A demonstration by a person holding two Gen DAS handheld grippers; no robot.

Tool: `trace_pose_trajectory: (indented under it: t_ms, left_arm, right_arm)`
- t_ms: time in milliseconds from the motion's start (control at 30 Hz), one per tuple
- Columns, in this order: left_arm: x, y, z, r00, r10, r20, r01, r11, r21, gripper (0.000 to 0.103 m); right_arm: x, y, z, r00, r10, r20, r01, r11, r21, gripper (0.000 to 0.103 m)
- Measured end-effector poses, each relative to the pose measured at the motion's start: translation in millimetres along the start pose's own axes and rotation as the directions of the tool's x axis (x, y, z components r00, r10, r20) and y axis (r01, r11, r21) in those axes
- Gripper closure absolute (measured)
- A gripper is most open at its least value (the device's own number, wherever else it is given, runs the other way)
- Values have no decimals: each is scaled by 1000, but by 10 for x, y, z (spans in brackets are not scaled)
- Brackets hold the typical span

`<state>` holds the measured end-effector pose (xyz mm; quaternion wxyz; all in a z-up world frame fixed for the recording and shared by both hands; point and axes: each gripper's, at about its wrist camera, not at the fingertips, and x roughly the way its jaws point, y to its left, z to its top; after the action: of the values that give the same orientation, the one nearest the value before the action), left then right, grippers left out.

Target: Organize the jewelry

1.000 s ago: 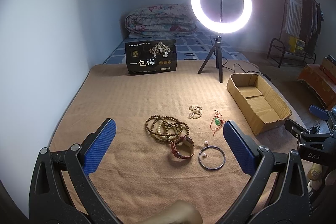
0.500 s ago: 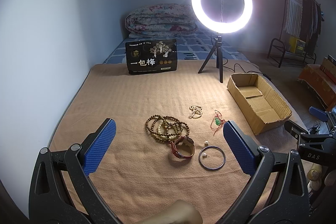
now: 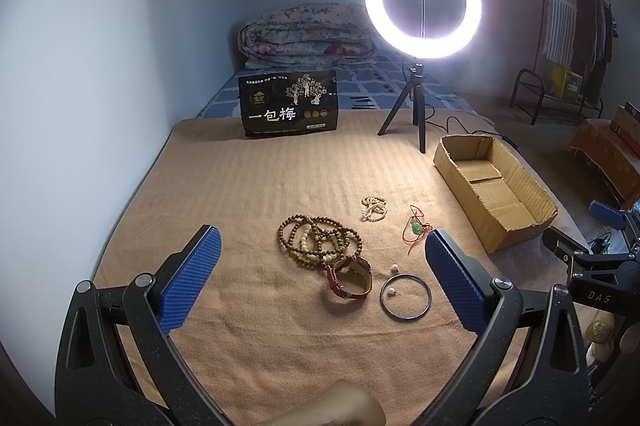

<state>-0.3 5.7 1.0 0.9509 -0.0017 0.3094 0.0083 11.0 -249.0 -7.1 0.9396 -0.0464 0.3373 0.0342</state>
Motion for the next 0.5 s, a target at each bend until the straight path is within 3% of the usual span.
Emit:
trace_pose_trajectory:
  t_ms: [500]
  left_arm:
    - [67,35,-24,999,19,-25,-19,1000,8,0]
  right_arm:
    - [40,8,-15,1000,13,-14,-13,1000,-6,1]
